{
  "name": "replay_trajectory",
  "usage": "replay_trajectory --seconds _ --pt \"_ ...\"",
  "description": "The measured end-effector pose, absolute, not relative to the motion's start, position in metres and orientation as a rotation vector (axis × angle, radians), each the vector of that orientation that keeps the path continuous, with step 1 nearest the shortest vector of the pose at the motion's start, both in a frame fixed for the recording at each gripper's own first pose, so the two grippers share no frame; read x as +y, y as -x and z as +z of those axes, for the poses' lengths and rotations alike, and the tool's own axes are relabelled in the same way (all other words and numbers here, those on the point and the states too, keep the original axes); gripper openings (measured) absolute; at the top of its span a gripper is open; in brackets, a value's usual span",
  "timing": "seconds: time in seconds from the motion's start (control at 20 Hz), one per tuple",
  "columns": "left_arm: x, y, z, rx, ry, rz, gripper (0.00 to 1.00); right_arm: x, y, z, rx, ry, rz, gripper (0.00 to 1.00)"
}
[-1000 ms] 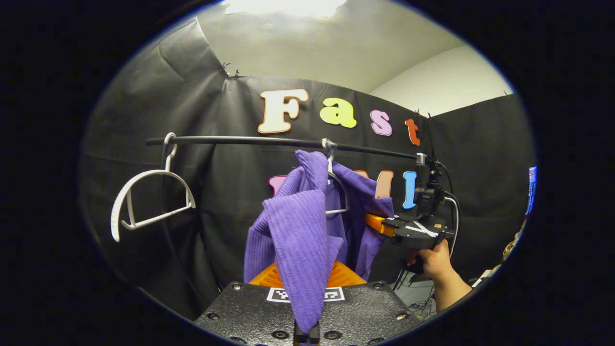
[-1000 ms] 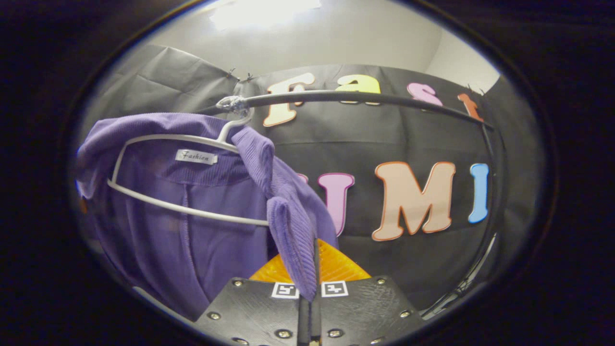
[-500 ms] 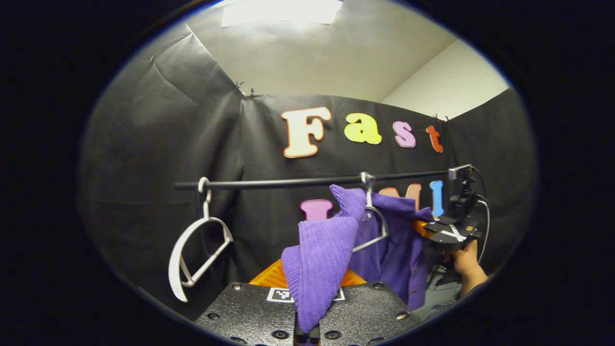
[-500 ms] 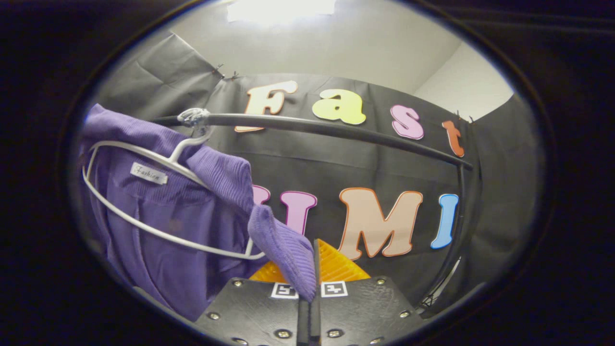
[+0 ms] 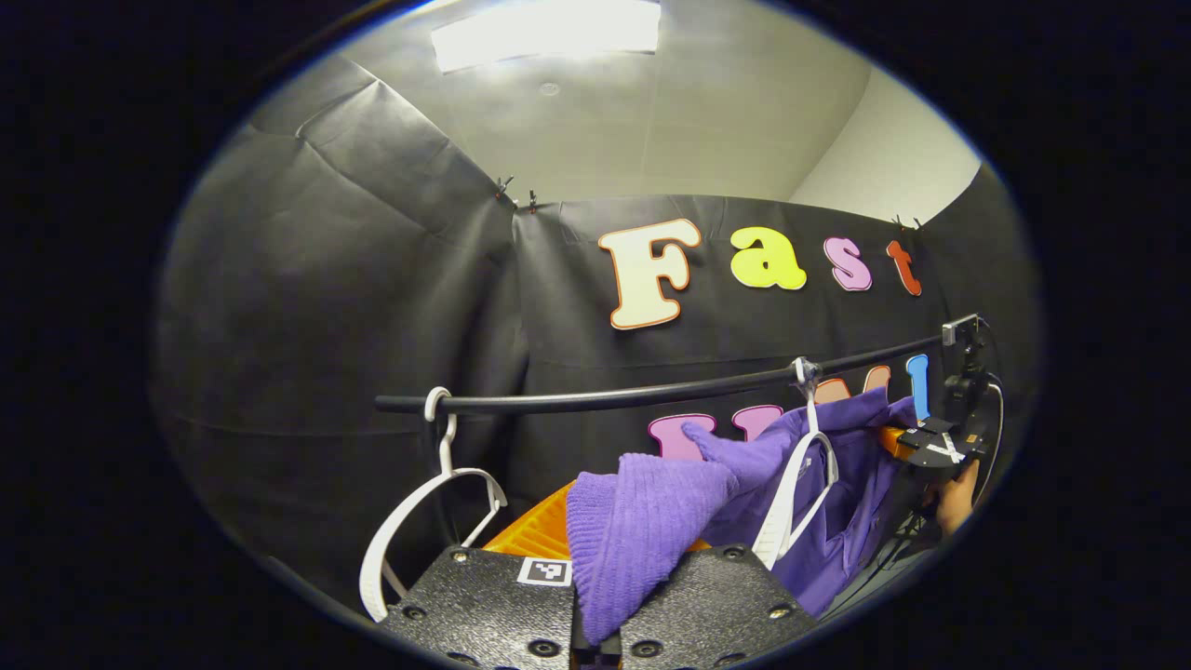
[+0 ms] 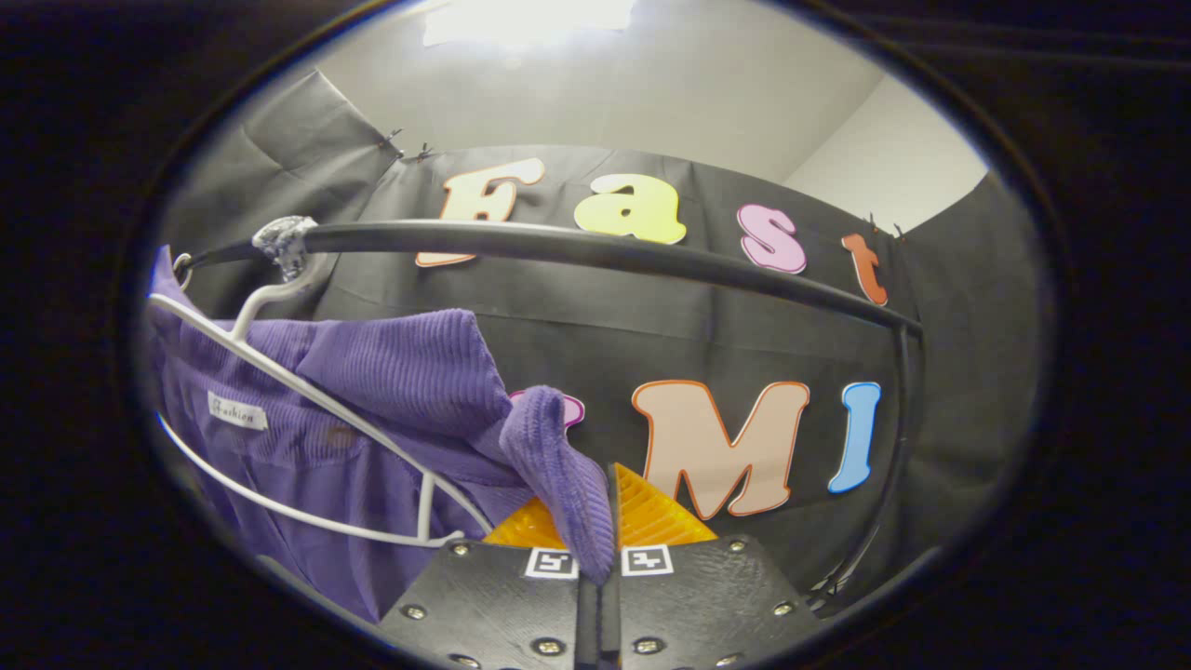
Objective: Grasp the clothes on the hanger with both hands and then place them into the laundry hamper below.
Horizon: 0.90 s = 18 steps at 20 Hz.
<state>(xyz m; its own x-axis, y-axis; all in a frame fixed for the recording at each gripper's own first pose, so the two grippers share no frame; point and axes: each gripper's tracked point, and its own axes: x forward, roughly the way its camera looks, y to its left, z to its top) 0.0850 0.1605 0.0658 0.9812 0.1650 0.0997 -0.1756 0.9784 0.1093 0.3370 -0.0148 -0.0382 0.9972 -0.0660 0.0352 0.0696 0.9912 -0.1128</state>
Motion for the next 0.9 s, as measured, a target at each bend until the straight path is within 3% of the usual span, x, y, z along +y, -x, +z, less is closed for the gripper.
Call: replay_trajectory --seconds 0.45,0.9 --pt "0.154 -0.142 0.015 -0.045 -0.037 0.123 0.04 -0.023 -0.399 -0.114 0.097 0.066 -0.077 0.02" --pt "0.170 -0.171 -0.068 0.053 0.032 0.139 0.05 -0.002 -0.383 -0.201 0.224 0.032 -0.031 0.02"
